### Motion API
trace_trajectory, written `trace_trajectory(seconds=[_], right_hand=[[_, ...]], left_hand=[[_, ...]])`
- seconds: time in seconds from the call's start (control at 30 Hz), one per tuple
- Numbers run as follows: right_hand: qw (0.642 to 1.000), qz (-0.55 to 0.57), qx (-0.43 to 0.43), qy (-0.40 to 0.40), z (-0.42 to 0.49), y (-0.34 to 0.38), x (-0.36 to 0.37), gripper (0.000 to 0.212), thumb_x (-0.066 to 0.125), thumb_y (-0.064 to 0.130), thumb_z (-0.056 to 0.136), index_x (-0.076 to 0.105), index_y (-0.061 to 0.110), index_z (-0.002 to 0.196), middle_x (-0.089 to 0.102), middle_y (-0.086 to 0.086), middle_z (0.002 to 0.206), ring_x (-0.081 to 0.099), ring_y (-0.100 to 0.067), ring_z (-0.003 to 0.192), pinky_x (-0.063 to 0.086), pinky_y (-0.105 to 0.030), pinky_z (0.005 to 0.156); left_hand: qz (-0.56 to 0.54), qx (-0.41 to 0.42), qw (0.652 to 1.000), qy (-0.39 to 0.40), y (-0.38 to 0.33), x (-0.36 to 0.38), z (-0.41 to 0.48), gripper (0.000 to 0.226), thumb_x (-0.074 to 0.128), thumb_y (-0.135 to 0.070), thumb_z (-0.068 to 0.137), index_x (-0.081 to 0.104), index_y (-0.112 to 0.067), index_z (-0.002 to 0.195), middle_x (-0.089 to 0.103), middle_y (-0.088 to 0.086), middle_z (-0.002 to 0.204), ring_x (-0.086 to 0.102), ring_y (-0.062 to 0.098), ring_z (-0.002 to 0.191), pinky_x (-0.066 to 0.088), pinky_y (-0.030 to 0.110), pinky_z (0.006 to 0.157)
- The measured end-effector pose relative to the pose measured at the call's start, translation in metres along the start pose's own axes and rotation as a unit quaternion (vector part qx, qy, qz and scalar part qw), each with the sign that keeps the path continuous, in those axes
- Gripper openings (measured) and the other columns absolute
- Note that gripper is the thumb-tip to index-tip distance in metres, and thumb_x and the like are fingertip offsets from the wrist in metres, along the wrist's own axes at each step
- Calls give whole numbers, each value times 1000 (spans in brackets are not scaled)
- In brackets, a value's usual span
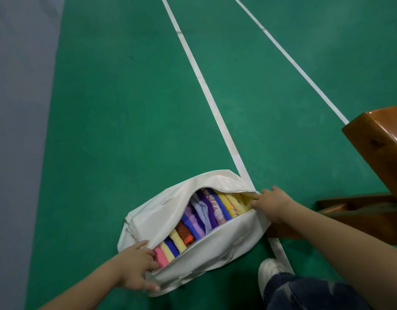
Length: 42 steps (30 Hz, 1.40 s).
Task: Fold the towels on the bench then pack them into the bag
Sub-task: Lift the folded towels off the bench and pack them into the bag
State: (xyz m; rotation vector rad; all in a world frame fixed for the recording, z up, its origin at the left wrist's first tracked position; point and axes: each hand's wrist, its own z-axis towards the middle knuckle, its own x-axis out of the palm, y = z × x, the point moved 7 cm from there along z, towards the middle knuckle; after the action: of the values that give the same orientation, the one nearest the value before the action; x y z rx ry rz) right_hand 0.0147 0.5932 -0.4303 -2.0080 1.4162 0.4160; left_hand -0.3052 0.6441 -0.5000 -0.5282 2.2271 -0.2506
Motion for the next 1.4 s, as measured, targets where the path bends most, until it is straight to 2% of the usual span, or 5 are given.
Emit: trace_trajectory(seconds=[0.33,0.6,0.83,1.07,1.4], right_hand=[[1000,-16,24,2,-14,-8,1,37,55,15,85,49,24,121,42,-2,129,49,-26,113,35,-41,93],[995,22,50,81,-40,-7,7,37,48,24,88,46,24,125,41,-4,133,48,-29,117,34,-45,96],[978,54,65,190,-58,8,19,59,57,12,80,39,24,136,35,-3,141,44,-30,125,35,-50,100],[987,54,98,120,-48,16,13,44,42,21,93,36,20,137,37,-1,144,43,-25,127,38,-43,96],[980,186,-41,-54,0,117,-93,39,44,14,90,46,19,128,50,-7,127,50,-28,114,37,-34,88]], left_hand=[[-19,-3,997,-74,6,-16,-26,60,34,-78,80,56,-29,106,63,-5,98,56,9,98,-9,23,111],[12,-45,987,-154,28,-50,-50,60,38,-80,73,50,-22,82,58,-4,79,52,17,82,34,28,97],[26,-18,986,-166,22,-50,-56,69,30,-85,71,52,-21,84,61,-1,81,50,19,82,35,26,81],[12,-48,983,-175,27,-55,-48,81,11,-89,57,49,-25,89,53,-4,89,47,16,90,35,29,77],[-221,-182,916,-282,75,-23,-76,50,72,-48,75,50,-25,113,53,-7,114,49,12,106,42,28,88]])
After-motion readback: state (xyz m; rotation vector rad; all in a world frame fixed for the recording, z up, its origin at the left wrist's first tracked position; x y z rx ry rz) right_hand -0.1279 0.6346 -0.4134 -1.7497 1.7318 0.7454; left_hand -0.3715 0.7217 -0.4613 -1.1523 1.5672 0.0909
